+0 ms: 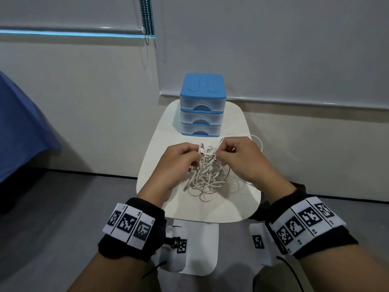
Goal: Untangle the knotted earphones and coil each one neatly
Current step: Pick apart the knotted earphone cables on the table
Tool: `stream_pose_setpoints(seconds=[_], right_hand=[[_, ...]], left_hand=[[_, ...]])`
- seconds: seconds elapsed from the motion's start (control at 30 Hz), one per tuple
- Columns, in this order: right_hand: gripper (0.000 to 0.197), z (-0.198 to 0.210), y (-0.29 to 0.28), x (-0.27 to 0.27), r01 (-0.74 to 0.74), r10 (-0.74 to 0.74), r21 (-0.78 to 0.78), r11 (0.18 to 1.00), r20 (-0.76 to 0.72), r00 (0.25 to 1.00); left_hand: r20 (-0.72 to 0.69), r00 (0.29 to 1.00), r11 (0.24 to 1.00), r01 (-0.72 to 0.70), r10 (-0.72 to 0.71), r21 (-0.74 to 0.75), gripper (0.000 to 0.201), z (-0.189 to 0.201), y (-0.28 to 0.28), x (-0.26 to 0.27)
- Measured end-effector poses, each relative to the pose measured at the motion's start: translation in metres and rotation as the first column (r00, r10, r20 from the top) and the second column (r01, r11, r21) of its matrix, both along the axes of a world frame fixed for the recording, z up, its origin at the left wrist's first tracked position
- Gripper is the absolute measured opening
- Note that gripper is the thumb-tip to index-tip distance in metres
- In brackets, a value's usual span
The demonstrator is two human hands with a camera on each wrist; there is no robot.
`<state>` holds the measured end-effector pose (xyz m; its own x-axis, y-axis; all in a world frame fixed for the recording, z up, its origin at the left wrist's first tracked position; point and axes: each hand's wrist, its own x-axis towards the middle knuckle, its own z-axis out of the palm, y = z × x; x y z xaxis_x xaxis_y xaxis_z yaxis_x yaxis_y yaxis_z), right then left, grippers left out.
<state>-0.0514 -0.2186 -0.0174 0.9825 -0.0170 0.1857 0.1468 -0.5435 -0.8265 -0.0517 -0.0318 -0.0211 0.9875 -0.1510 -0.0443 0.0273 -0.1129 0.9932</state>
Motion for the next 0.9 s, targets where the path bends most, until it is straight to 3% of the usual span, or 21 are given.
stream_pose_setpoints(seconds=[0.1,0.23,0.37,0.43,0.6,0.77,0.9], right_hand=[[0.013,-0.004,0.003,-0.001,0.024,-0.022,0.061,0.998,-0.027,0.999],[0.012,-0.011,0.004,0.002,0.003,0.019,0.166,0.986,-0.132,0.991],[0.013,-0.019,0.002,0.001,0.020,0.004,0.189,0.982,-0.125,0.992],[0.011,-0.020,0.002,0.000,0.025,0.003,0.199,0.980,-0.139,0.990],[0.013,-0.016,0.005,0.000,0.042,-0.018,0.189,0.981,-0.129,0.992],[0.011,-0.012,0.005,0.003,0.040,-0.015,0.183,0.982,-0.138,0.990],[0.018,-0.009,0.008,0.004,0.026,-0.006,0.187,0.982,-0.107,0.994]], left_hand=[[0.049,0.998,0.999,-0.023,0.024,-0.029,0.011,-0.002,-0.002,-0.001],[0.096,0.995,0.999,-0.026,0.030,-0.041,0.027,-0.004,-0.003,-0.001],[0.156,0.988,0.993,-0.026,0.008,0.116,0.041,-0.004,-0.004,-0.002],[0.199,0.979,0.982,-0.071,0.035,0.178,0.038,-0.002,-0.004,-0.002],[0.219,0.973,0.985,-0.106,0.073,0.138,0.025,-0.001,-0.002,0.002],[0.179,0.984,0.989,-0.051,0.026,0.137,0.028,0.002,-0.005,0.005],[0.109,0.991,0.994,0.072,-0.081,0.084,0.024,0.009,-0.002,0.005]])
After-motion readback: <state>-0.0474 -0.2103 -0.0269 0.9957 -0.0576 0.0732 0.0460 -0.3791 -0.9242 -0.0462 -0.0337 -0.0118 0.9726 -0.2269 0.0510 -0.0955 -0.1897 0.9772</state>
